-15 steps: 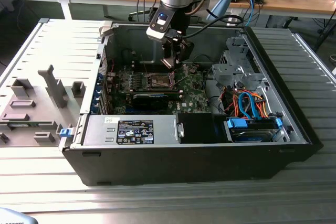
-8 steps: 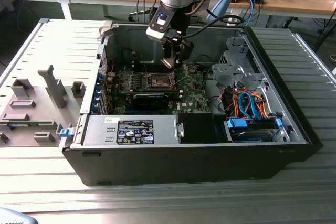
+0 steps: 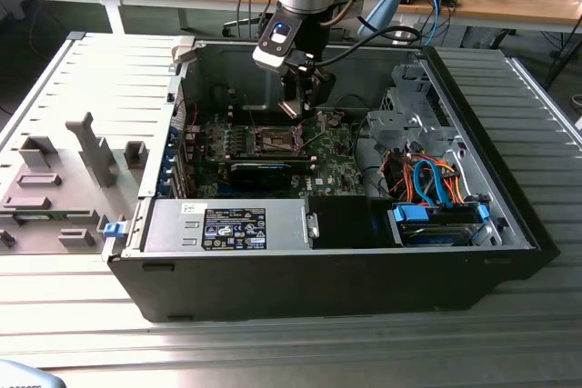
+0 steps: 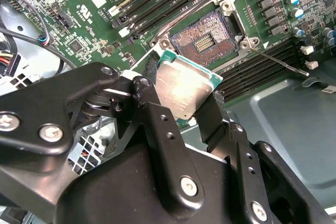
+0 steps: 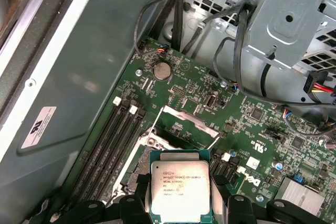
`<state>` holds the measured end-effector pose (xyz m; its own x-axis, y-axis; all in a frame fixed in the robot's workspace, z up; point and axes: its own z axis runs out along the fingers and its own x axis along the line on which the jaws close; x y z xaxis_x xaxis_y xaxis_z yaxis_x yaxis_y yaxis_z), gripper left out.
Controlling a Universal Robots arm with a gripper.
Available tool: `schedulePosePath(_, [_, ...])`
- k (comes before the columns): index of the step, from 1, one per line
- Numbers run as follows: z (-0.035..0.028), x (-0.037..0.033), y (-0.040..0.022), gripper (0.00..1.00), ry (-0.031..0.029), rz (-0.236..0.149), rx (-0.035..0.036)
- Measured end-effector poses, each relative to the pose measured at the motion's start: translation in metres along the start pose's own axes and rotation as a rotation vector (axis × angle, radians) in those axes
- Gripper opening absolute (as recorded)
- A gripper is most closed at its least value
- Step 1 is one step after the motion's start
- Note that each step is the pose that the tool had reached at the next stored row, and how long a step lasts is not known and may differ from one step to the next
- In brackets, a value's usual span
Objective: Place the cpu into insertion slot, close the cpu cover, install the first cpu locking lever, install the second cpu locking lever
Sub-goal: 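Place the cpu into insertion slot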
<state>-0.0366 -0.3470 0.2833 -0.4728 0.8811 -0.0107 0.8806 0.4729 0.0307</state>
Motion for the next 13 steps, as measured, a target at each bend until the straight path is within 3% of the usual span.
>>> schedulePosePath(13, [0.0001, 0.0000, 0.0000, 0.55, -0.0003, 0.010, 0.0001])
